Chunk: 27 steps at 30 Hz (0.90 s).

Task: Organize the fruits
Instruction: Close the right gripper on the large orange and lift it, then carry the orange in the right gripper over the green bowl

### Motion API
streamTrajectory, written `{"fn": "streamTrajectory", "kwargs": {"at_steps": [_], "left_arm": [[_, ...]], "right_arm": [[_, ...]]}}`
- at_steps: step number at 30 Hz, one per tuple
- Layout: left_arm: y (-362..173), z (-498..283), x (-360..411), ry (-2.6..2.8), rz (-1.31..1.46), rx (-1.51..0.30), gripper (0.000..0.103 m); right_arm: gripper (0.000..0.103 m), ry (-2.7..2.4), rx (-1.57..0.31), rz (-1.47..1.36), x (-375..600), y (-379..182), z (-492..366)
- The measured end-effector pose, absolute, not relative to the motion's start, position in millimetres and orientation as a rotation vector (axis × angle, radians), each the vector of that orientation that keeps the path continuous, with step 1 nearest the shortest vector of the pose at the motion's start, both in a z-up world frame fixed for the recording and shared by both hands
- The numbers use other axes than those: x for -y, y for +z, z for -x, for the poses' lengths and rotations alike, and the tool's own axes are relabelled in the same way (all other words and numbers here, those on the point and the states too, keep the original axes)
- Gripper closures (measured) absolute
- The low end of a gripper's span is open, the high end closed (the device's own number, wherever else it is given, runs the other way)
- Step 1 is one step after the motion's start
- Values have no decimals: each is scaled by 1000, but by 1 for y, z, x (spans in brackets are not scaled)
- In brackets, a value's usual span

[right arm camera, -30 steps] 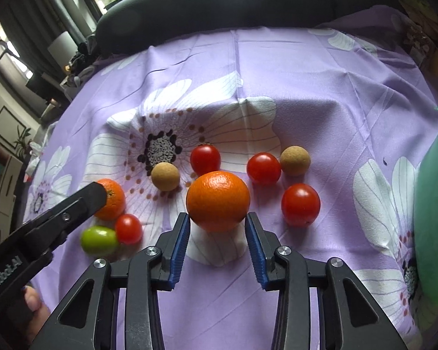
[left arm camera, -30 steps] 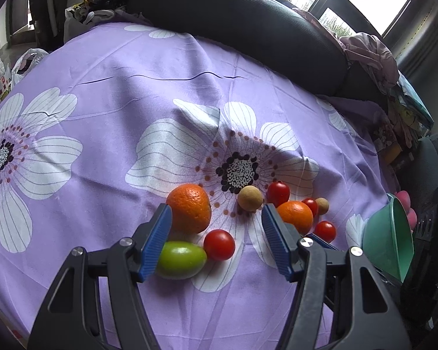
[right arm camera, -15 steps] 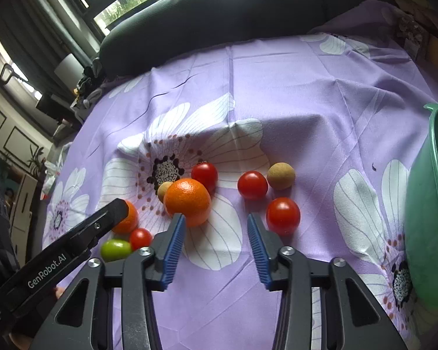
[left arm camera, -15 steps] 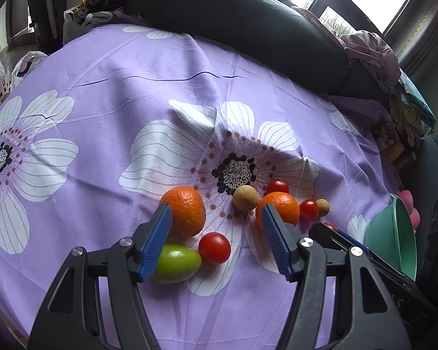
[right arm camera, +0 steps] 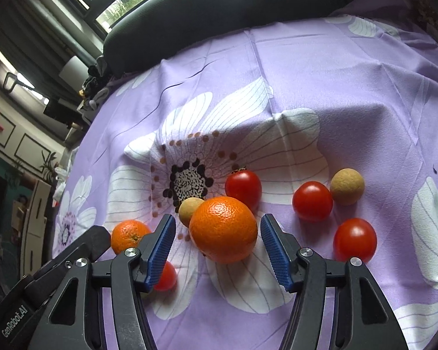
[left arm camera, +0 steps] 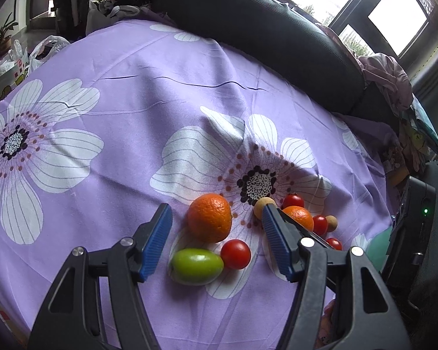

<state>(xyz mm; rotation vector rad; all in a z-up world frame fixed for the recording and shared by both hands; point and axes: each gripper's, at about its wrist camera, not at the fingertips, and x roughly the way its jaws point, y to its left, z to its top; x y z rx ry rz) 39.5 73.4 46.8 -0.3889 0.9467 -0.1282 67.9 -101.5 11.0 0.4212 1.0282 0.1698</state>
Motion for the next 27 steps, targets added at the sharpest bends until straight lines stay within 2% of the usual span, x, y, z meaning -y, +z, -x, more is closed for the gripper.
{"fn": "streamTrajectory", "kwargs": {"at_steps": [1, 2, 12, 19, 27], "left_arm": [[46, -40, -73, -128, 386, -949, 39], [47, -41, -73, -127, 384, -952, 39], [48, -40, -65, -143, 355, -955, 39], [47, -40, -60, -137, 347, -959, 40], [49, -39, -57, -150, 327, -953, 40]], "right_arm": [[55, 155, -1028, -411, 101, 11, -68], [56, 156, -1024, -401, 100, 11, -66], [56, 212, -1091, -263, 106, 34, -24], [56, 156, -1167, -194, 98, 19, -33], [56, 165, -1164, -262, 113, 24, -29]]}}
